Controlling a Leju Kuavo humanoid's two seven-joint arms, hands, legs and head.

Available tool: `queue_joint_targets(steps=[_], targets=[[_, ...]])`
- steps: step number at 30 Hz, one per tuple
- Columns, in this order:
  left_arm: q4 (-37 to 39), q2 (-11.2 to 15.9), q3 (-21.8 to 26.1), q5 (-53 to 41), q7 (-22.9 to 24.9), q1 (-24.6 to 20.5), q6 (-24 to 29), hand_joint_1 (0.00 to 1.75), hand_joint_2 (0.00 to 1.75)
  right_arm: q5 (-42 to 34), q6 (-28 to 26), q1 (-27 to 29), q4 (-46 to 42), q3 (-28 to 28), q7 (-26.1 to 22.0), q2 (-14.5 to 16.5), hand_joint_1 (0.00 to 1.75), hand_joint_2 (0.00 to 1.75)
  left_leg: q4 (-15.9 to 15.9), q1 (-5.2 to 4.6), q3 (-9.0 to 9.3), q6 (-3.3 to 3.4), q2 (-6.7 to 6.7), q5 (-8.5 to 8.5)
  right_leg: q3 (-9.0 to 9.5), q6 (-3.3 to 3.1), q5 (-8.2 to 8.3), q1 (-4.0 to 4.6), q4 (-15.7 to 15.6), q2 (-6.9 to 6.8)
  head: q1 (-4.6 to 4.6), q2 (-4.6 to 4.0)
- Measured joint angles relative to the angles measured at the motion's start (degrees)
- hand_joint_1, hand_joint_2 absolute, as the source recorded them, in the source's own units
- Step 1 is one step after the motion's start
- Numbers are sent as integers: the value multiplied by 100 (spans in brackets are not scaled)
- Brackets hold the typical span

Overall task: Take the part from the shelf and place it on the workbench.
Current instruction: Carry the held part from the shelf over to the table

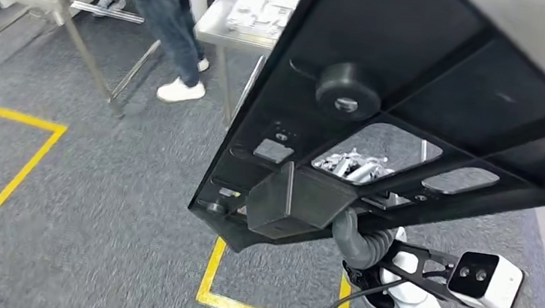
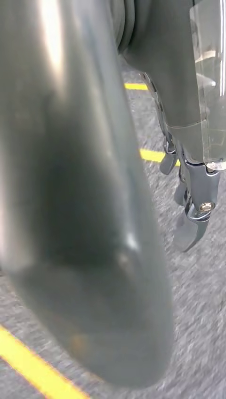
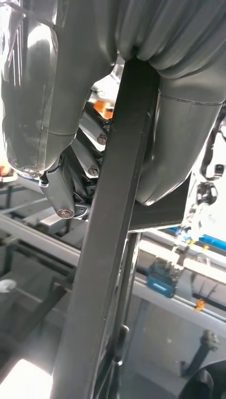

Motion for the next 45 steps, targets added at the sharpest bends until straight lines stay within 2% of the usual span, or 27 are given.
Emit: queue_joint_targets(steps=[2, 3, 4, 5, 6, 8, 10, 12, 13, 15, 17, 18, 19, 20, 21, 23, 25, 28, 30, 33, 34, 35, 36, 39, 41, 44, 45], targets=[[0, -3, -1, 0, -2, 17, 7, 0, 0, -9, 1, -2, 3, 3, -1, 4, 175, 175, 751, 11, -342, -26, -255, -380, 1, -33, 3, -1, -1, 124, -30, 0], [0, -3, -2, 0, -2, 32, 10, 0, 0, -13, 1, 6, 4, 3, -2, 5, 175, 175, 1103, 11, -521, -32, -298, -502, -2, -39, 2, 4, 6, 198, -38, 0], [0, -2, -2, 0, -2, 42, 13, 0, 0, -15, 2, 14, 4, 4, -1, 5, 175, 175, 1284, 10, -629, -31, -315, -513, -4, -42, -1, 9, 17, 279, -40, 0], [0, -2, -2, 0, -2, 47, 15, 0, 0, -18, 2, 21, 4, 7, -1, 5, 175, 175, 1234, 10, -631, -23, -322, -403, -4, -40, -7, 10, 32, 361, -42, 0], [-1, -2, -2, 0, -3, 45, 17, 0, 0, -19, 3, 26, 3, 9, -2, 5, 175, 175, 976, 12, -535, -10, -343, -197, 0, -31, -15, 11, 51, 449, -44, 0], [1, 2, -2, 0, -10, 37, 15, 0, 0, -22, 3, 25, 2, 14, -4, 5, 175, 175, 152, 22, -184, 37, -528, 208, 1, 2, -41, 14, 92, 594, -45, 0], [1, 8, -2, 0, -14, 34, 9, 0, 0, -35, 3, 22, 1, 19, -7, 3, 175, 175, -272, 20, 8, 89, -696, 328, -33, 55, -43, 4, 120, 714, -44, 0], [1, 13, -3, 0, -13, 23, -4, 0, 0, -65, 3, 21, -1, 20, -7, -4, 175, 175, -307, 10, 27, 147, -661, 322, -69, 128, -22, -15, 114, 818, -44, 0], [1, 13, -4, 0, -13, 12, -14, 0, 0, -81, 3, 21, -4, 19, -7, -9, 175, 175, -333, 16, 37, 184, -612, 338, -78, 158, -31, -17, 125, 787, -44, 0], [-1, 11, -5, 0, -13, -7, -31, 0, 0, -101, 3, -2, -11, 13, -4, -21, 175, 175, -395, 40, 63, 257, -520, 371, -194, 219, -196, -1, 370, 518, -19, 0], [-1, 12, -12, 0, -9, -2, -44, 0, 0, -110, 3, -22, -9, 7, -3, -32, 175, 175, -413, 34, 68, 293, -430, 376, -538, 274, -557, -18, 1076, 224, 9, 0], [-1, 13, -19, 0, -5, 7, -51, 0, 0, -112, 4, -24, -3, 4, -3, -40, 175, 175, -412, 30, 65, 297, -386, 373, -732, 299, -706, -36, 1466, 177, 9, 0], [-1, 13, -27, 0, -1, 13, -60, 0, 0, -114, 6, -21, 4, 1, -4, -51, 175, 175, -410, 29, 63, 296, -348, 370, -859, 318, -764, -54, 1717, 161, 10, 0], [-1, 13, -37, 0, 3, 16, -72, 0, 0, -114, 9, -21, 11, -3, -8, -65, 175, 175, -409, 29, 63, 291, -319, 367, -877, 331, -712, -70, 1750, 154, 10, 0], [-1, 13, -46, 0, 4, 15, -83, 0, 0, -114, 13, -22, 16, -10, -13, -78, 175, 175, -405, 30, 68, 282, -299, 361, -767, 336, -559, -82, 1534, 143, 10, 0], [-1, 13, -63, 0, 5, 2, -106, 0, 0, -114, 26, -34, 20, -32, -25, -98, 175, 175, -390, 20, 82, 245, -281, 338, -335, 314, -200, -82, 704, 88, 10, 0], [-1, 14, -81, 0, 5, -10, -114, 0, 0, -114, 35, -49, 22, -60, -31, -113, 175, 175, -373, 1, 84, 184, -275, 315, -69, 250, -51, -54, 165, 51, 8, 0], [-1, 15, -98, 0, -2, -17, -121, 0, 0, -116, 38, -53, 27, -98, -36, -128, 175, 175, -386, 0, 92, 80, -258, 299, -52, 149, -56, -34, 95, 77, 4, 0], [-1, 15, -107, 0, -13, -24, -133, 0, 0, -116, 54, -55, 27, -119, -40, -130, 175, 175, -176, 19, 14, 21, -271, 157, -16, 72, -48, -49, 54, 93, -3, 0], [-1, 19, -119, 0, -19, -18, -139, 0, 0, -108, 91, -28, 26, -139, -50, -130, 175, 175, 909, 29, -511, -17, -308, -344, 19, -1, -66, -34, 41, 110, -20, -1], [-1, 21, -122, 0, -20, -12, -140, 0, 0, -103, 98, -10, 26, -144, -52, -130, 175, 175, 1210, 29, -679, -21, -311, -421, 24, -10, -76, -23, 48, 122, -21, -1], [-1, 24, -127, 0, -20, -8, -143, 0, 0, -98, 103, 6, 26, -149, -54, -130, 175, 175, 1324, 29, -765, -18, -312, -392, 30, -16, -88, -13, 57, 137, -21, -1], [-1, 26, -132, 0, -21, -5, -146, 0, 0, -95, 107, 17, 26, -151, -56, -130, 175, 175, 1193, 29, -733, -5, -313, -241, 44, -17, -103, -4, 68, 155, -21, 0], [1, 42, -139, 0, -27, -8, -149, 0, 0, -87, 112, 22, 23, -160, -62, -130, 175, 175, 95, 11, -266, 93, -350, 353, 102, 13, -160, 19, 93, 199, -18, 0], [2, 52, -142, 0, -33, -16, -149, 0, 0, -82, 114, 24, 21, -170, -65, -130, 175, 175, -255, -21, -119, 153, -382, 430, 85, 62, -173, 22, 106, 213, -19, 0], [0, 54, -144, 0, -38, -20, -149, 0, 0, -78, 124, 29, 12, -186, -63, -130, 175, 175, -320, -25, -98, 221, -382, 426, 67, 157, -195, 13, 122, 213, -23, 0], [0, 52, -144, 0, -39, -22, -149, 0, 0, -78, 129, 25, 4, -192, -62, -130, 175, 175, -345, -10, -77, 253, -377, 432, 32, 186, -260, 9, 217, 202, -17, 0]])
